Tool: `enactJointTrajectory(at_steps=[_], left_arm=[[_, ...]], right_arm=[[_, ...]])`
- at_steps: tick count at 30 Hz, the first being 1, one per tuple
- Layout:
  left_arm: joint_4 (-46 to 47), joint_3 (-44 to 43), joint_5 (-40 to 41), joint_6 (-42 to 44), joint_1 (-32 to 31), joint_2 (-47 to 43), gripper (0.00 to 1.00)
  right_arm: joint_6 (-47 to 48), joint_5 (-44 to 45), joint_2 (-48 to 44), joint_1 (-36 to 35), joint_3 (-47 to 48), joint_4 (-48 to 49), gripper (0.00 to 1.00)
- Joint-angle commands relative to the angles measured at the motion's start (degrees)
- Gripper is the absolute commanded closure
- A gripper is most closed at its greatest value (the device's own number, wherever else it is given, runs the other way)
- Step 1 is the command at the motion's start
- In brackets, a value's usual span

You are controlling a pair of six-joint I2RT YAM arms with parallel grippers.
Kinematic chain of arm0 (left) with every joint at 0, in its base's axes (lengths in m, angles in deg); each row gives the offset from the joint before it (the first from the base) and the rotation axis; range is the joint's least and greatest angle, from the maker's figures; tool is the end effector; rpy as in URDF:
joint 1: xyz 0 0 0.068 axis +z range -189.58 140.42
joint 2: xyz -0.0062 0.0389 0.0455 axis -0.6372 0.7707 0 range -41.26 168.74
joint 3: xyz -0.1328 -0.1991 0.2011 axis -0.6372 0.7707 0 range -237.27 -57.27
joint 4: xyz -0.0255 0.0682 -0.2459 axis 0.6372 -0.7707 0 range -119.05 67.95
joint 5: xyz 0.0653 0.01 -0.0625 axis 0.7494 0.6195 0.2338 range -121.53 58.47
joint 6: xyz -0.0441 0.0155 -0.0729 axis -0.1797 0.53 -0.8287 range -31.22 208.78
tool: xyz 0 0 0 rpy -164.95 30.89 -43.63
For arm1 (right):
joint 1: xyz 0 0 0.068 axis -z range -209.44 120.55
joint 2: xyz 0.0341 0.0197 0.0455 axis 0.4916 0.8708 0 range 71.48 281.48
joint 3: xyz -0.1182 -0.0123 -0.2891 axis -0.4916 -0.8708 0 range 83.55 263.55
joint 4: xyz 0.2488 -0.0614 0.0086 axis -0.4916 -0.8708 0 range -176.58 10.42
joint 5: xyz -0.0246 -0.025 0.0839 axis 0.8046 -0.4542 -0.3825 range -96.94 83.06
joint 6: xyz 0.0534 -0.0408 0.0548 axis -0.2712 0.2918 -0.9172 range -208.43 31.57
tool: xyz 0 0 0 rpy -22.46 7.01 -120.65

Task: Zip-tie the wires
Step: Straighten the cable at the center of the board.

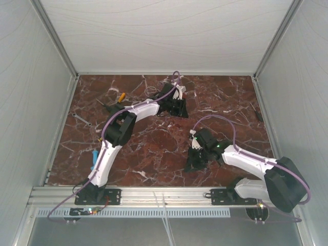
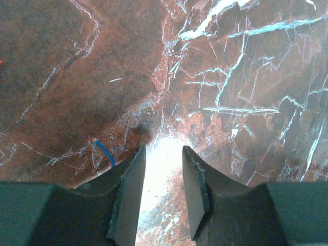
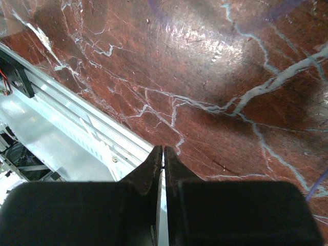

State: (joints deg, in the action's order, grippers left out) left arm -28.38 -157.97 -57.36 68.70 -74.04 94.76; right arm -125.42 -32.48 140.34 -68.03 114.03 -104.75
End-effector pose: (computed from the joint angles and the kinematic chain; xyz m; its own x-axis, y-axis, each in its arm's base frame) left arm 0.4565 -0.3536 0.1407 -0.7816 0.1617 -0.6024 0.5424 0.6532 -0.5284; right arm 0.1349 0.1500 0.1680 -0.9879 -0.0936 -0.1236 -0.1483 0.8036 0.5764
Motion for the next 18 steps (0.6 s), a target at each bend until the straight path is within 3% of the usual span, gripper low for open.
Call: enactJointTrajectory(at_steps=[1,4,10,18], left_arm=[[1.5,-2.9,-0.5,0.3,-0.2,1.0,0.61],[0.8,-2.9,0.2,0.7,-0.4,0.2,0.54],[-1.4,-2.9,2.6,2.2,-1.0,-2.9,0.42],[-4.1,4.0,8.3,5.0,-1.1,-14.1,0.26]], right_arm=[[0.3,-1.3,0.0,-0.7,-0.2,0.4,1.0],[0.4,-1.6,-0.2,-0.6,-0.2,0.2,0.96],[0.7,-4.1,-0.1,-0.8,1.5,-0.7,0.76],[3.4,-4.8,-4.2,-0.8,7.1,-8.8,0.38]])
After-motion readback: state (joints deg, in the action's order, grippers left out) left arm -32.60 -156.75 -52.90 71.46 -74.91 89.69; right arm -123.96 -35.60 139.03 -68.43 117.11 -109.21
